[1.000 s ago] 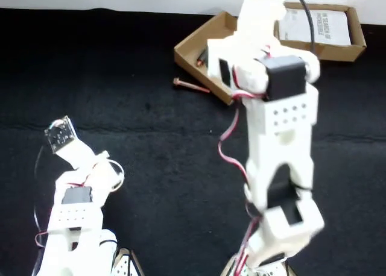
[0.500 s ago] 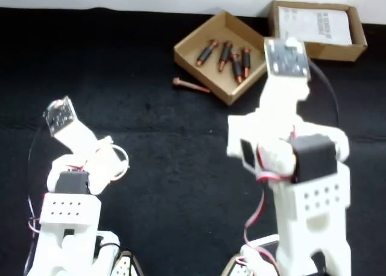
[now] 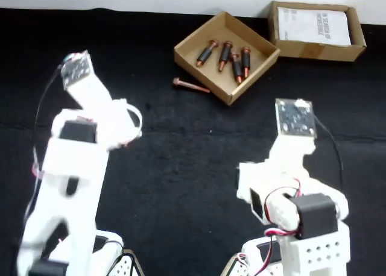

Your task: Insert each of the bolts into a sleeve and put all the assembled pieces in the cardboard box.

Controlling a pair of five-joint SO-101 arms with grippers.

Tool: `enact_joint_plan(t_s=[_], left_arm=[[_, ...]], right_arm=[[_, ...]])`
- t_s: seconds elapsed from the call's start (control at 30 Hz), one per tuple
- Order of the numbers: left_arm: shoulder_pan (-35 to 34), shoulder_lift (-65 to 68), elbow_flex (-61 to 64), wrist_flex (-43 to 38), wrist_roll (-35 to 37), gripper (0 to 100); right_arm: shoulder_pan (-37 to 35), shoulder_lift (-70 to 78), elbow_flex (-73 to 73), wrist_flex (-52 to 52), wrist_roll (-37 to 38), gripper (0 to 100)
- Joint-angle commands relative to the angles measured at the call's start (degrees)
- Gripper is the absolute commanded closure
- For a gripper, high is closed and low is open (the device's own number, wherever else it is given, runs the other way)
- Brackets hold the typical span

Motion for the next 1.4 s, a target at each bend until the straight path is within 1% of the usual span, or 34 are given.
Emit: enact_joint_plan(t_s=[0.0,0.13,0.3,0.5,0.7,0.97,1.0,1.1,1.17,1.3,1.37], left_arm=[[2.59,14.55,-15.87,5.71,2.37,99],[6.37,29.14,-28.88,9.67,6.33,99],[9.98,44.26,-45.49,11.34,10.81,99],[10.24,59.65,-64.04,11.34,14.07,99],[10.07,72.75,-76.97,11.25,15.03,99],[6.73,86.37,-95.43,10.9,18.9,98],[6.29,87.69,-97.71,10.9,19.43,96],[5.32,91.21,-103.25,10.9,21.54,86],[5.32,92.7,-105.71,10.9,21.89,81],[5.32,94.29,-108.18,10.46,21.98,81],[5.32,94.46,-107.56,7.65,21.98,81]], right_arm=[[1.8,-3.38,2.95,-0.92,-0.44,99.2],[4.88,-4.35,4.97,-0.92,-0.26,99.2],[8.04,-4.26,5.05,-3.56,-0.09,99.2],[8.22,-4.0,5.14,-5.14,-0.44,99.2],[8.22,-4.35,5.14,-4.88,-0.44,99.2],[8.22,-4.35,5.14,-4.18,-0.44,99.2],[8.22,-4.35,5.23,-4.09,-0.44,99.2],[8.22,-4.44,7.78,-4.09,-0.44,99.2],[8.22,-4.44,9.98,-4.35,-0.44,99.2],[8.22,-4.44,12.53,-4.53,-0.18,99.2],[8.22,-4.44,12.44,-4.53,-0.09,99.2]])
